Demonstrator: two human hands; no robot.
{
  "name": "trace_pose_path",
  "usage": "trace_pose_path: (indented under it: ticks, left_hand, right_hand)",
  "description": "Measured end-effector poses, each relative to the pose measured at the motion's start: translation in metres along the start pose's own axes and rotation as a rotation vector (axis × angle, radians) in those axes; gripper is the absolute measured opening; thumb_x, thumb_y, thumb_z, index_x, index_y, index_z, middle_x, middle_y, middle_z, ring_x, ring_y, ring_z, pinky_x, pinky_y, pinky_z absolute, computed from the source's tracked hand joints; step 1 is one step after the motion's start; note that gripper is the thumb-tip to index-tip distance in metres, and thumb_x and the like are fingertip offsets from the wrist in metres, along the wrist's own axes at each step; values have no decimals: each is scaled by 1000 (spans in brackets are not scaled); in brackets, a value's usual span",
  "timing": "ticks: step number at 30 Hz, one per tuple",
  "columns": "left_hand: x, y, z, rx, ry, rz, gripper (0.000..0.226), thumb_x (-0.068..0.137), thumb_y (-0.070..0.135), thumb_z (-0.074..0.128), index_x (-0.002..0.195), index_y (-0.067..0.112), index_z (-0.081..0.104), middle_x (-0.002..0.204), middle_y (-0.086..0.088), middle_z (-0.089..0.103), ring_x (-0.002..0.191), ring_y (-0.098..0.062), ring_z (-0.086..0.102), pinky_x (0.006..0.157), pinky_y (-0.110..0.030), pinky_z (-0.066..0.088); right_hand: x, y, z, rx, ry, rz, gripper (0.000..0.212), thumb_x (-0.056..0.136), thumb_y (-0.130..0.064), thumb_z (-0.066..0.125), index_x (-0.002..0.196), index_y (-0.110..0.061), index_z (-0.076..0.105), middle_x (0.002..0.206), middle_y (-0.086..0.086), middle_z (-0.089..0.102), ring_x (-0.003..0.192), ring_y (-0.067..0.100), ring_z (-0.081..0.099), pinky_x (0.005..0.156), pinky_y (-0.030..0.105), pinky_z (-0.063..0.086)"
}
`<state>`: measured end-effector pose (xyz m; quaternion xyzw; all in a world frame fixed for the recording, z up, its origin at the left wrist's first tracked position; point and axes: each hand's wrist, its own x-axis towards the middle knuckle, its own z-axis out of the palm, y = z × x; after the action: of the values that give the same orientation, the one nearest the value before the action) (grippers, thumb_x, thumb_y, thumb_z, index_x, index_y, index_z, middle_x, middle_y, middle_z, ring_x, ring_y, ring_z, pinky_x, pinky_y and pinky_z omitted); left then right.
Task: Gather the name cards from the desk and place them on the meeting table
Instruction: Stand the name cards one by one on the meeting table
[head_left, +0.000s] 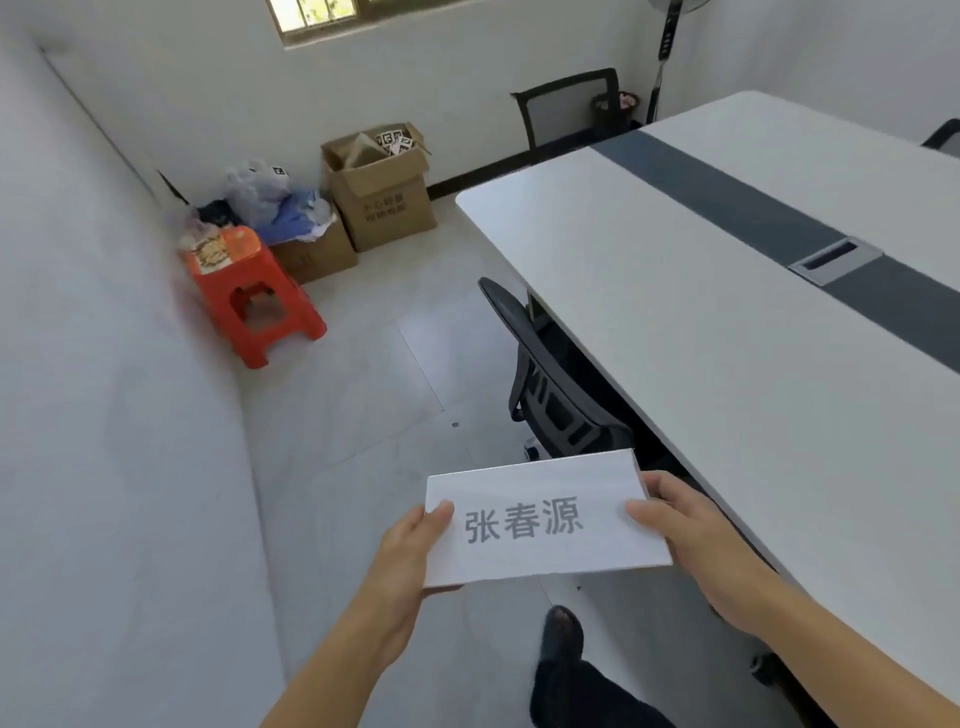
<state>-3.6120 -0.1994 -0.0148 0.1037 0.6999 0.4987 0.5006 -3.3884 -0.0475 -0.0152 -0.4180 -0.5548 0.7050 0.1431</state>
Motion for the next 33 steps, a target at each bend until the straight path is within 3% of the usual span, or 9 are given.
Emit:
trace_pose_path:
  ticks: [6,8,12,15,19,21,25,30,33]
  left_hand:
    - [103,66,-17,51,-54,49,33,95,37,49,114,14,64,105,-7,75,99,-26,67,84,-40,52]
    - [139,97,-17,78,-58,51,33,95,37,49,114,15,64,105,-6,75,97,-25,67,86,-41,51]
    - [194,156,-12,143,-132,82,32,95,37,49,112,14,63,105,-6,75,97,-23,67,91,-40,49]
    - [239,200,-6,201,-198,129,29,96,35,49,112,16,62,103,-4,75,95,-21,69,85,-34,52]
    - [294,245,19,288,-356,161,24,96,33,48,111,20,62,94,3,77,83,-13,71,71,-23,52]
    - [328,264,36,354,-452,167,26,95,36,49,111,20,61,100,-3,75,85,-14,71,70,-22,51]
    - [398,304,69,415,-637,193,27,96,36,48,114,19,59,104,-4,73,85,-12,70,66,-19,52]
    - [478,353,106,480,-829,199,31,96,34,50,119,14,55,110,-11,71,97,-25,70,81,-32,57]
    - [515,369,137,540,-921,196,29,97,35,47,114,14,58,107,-8,72,96,-20,70,81,-26,57]
  right_hand:
    - [105,-40,5,48,16,-2,45,75,-35,62,117,-20,58,106,3,75,96,27,72,87,47,54]
    - [142,-59,3,34,38,-6,46,74,-34,62,118,-20,57,104,2,76,94,27,72,86,49,53]
    - [199,-101,-11,6,40,-13,53,71,-33,67,121,-23,55,102,1,77,88,22,74,69,30,57]
    - [242,-131,-27,-107,75,-34,59,74,-32,73,127,-37,49,105,-4,75,91,15,73,79,31,57]
    - [283,-167,-50,-409,173,-81,62,71,-44,80,124,-50,48,114,-17,64,102,-8,60,91,24,49]
    - [303,-184,-59,-524,178,-41,57,69,-54,76,121,-49,51,112,-23,63,102,-13,57,95,23,46]
    - [345,-204,-71,-607,212,76,51,66,-67,71,110,-45,60,106,-25,66,94,-3,64,84,26,55]
    - [397,-222,-87,-566,293,174,38,69,-63,71,97,-38,65,100,-18,70,87,1,67,80,29,56]
    - [415,-218,-102,-454,379,216,35,69,-58,75,93,-35,67,98,-14,72,86,4,69,81,36,57]
